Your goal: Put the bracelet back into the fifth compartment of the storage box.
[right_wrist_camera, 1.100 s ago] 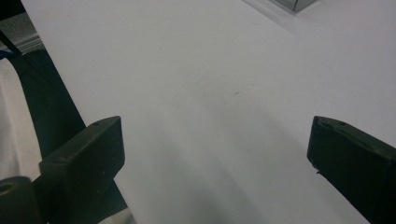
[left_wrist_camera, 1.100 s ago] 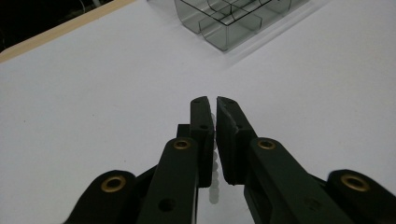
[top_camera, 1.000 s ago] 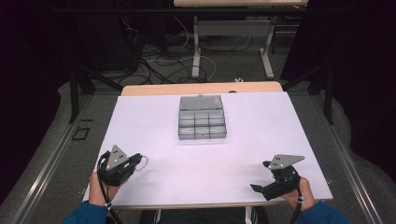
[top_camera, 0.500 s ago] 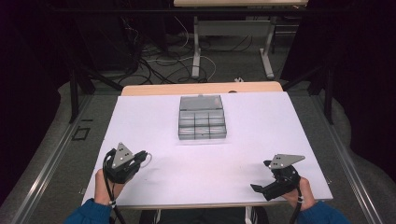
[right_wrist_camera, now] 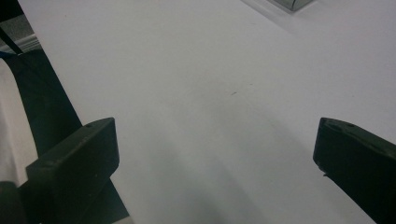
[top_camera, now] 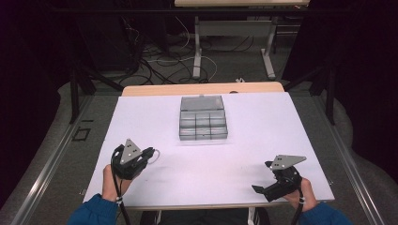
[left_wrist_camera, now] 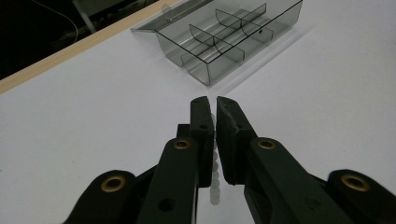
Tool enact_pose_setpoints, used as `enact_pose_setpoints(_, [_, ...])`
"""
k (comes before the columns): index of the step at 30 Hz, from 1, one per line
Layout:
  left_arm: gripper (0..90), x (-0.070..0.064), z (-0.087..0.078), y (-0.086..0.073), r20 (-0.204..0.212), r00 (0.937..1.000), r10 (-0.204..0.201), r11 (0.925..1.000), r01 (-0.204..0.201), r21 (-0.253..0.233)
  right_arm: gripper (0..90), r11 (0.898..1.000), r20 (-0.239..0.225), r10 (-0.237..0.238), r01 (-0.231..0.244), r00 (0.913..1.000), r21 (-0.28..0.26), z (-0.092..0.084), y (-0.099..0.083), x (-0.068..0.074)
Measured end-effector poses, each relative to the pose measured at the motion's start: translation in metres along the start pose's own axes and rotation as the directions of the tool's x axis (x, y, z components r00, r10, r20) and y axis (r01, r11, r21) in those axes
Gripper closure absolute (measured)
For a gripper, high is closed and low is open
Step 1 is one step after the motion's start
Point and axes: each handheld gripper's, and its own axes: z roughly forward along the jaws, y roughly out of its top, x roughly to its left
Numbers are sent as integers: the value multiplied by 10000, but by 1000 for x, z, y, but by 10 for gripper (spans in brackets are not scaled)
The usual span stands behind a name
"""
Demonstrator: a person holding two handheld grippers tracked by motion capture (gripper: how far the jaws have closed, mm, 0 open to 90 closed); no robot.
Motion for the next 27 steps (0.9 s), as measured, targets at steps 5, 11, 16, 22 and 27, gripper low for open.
enact_pose_setpoints(5, [855, -2, 5, 5, 87, 10000, 42, 10000, -41, -77, 0, 10000, 3, 1, -1, 10000, 15, 0, -1, 0])
enact_pose_setpoints(11, [855, -4, 12, 11, 245, 9996, 163, 9998, -160, -114, 0, 10000, -4, 36, -36, 10000, 30, 1, -1, 0])
enact_pose_setpoints(16, [855, -6, 17, 15, 395, 9988, 289, 9995, -283, -134, 0, 9999, -43, 60, -59, 10000, 144, 0, 0, 0])
enact_pose_setpoints(22, [855, -7, 22, 19, 556, 9978, 349, 9993, -343, -125, 1, 10000, -28, -25, 25, 10000, 11, 1, -1, -1])
enact_pose_setpoints(27, [855, -9, 27, 23, 661, 9970, 395, 9991, -382, -201, 1, 10000, 46, -26, 26, 10000, -39, 1, -1, -1])
